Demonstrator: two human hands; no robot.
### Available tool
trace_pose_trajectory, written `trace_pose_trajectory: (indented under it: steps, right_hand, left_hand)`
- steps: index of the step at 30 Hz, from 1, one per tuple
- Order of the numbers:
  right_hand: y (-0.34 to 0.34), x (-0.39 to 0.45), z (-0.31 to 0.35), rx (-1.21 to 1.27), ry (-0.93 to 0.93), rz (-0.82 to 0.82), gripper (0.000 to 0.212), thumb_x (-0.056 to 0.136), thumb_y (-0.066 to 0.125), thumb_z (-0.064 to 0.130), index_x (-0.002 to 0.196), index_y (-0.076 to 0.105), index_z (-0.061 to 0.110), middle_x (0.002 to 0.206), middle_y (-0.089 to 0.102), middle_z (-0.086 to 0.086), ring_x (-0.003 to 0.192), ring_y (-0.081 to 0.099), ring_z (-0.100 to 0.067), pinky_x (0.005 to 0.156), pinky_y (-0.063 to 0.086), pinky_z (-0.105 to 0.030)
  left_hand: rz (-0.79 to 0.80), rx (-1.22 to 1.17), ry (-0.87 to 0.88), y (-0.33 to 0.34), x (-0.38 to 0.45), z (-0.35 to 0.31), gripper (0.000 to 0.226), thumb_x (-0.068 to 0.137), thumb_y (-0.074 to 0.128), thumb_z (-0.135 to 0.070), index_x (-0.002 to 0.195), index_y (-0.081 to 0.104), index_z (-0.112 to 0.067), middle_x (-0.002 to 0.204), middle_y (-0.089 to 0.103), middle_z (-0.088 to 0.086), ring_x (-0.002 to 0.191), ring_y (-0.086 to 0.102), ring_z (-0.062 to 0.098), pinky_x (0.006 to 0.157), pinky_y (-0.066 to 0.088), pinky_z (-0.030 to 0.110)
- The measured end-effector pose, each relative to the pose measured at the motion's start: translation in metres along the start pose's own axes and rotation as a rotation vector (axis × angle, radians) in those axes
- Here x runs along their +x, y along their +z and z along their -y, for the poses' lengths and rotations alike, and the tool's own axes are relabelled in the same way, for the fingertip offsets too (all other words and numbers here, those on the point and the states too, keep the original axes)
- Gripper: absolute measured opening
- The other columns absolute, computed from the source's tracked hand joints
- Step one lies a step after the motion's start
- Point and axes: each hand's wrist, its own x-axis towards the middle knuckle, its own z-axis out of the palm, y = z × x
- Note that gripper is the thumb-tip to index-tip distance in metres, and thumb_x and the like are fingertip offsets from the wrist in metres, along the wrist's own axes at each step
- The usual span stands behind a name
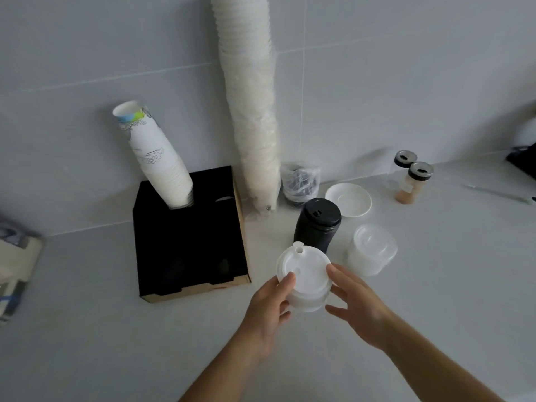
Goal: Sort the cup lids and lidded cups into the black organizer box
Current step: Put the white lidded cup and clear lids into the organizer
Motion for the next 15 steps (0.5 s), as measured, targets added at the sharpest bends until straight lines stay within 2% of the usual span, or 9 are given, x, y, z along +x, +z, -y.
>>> trace_pose_trajectory:
  steps: [3, 7, 11, 15]
  right_hand:
    - [0.009, -0.004, 0.01, -0.038, -0.028, 0.037, 0.046, 0.072, 0.066, 0.063, 0.114, 0.067, 0.043, 0.126, 0.066, 0.015, 0.127, 0.052, -0.011, 0.11, 0.037, -0.052]
    - [0.029, -0.008, 0.029, -0.102, -0.056, 0.102, 0.045, 0.074, 0.063, 0.056, 0.118, 0.062, 0.045, 0.126, 0.065, 0.016, 0.128, 0.05, -0.013, 0.112, 0.034, -0.052]
    - [0.05, -0.007, 0.045, -0.139, -0.075, 0.157, 0.042, 0.074, 0.062, 0.058, 0.115, 0.061, 0.048, 0.128, 0.061, 0.019, 0.129, 0.047, -0.015, 0.113, 0.031, -0.052]
    - [0.073, -0.004, 0.061, -0.167, -0.107, 0.166, 0.044, 0.071, 0.062, 0.064, 0.112, 0.064, 0.05, 0.127, 0.064, 0.016, 0.123, 0.053, -0.012, 0.106, 0.038, -0.054]
  left_hand:
    - [-0.031, -0.025, 0.044, -0.007, -0.011, -0.01, 0.046, 0.062, 0.065, -0.058, 0.101, 0.062, -0.035, 0.115, 0.064, -0.008, 0.109, 0.058, 0.015, 0.106, 0.041, 0.043]
    - [-0.069, -0.056, 0.09, -0.024, -0.026, -0.026, 0.032, 0.074, 0.066, -0.05, 0.101, 0.062, -0.034, 0.115, 0.064, -0.005, 0.109, 0.058, 0.017, 0.108, 0.039, 0.046]
    - [-0.095, -0.071, 0.125, -0.041, -0.035, -0.043, 0.045, 0.066, 0.069, -0.054, 0.106, 0.065, -0.033, 0.117, 0.066, -0.002, 0.111, 0.059, 0.02, 0.103, 0.043, 0.042]
    - [-0.098, -0.064, 0.165, -0.057, -0.042, -0.061, 0.041, 0.07, 0.069, -0.051, 0.106, 0.069, -0.03, 0.112, 0.072, -0.001, 0.11, 0.063, 0.022, 0.099, 0.045, 0.039]
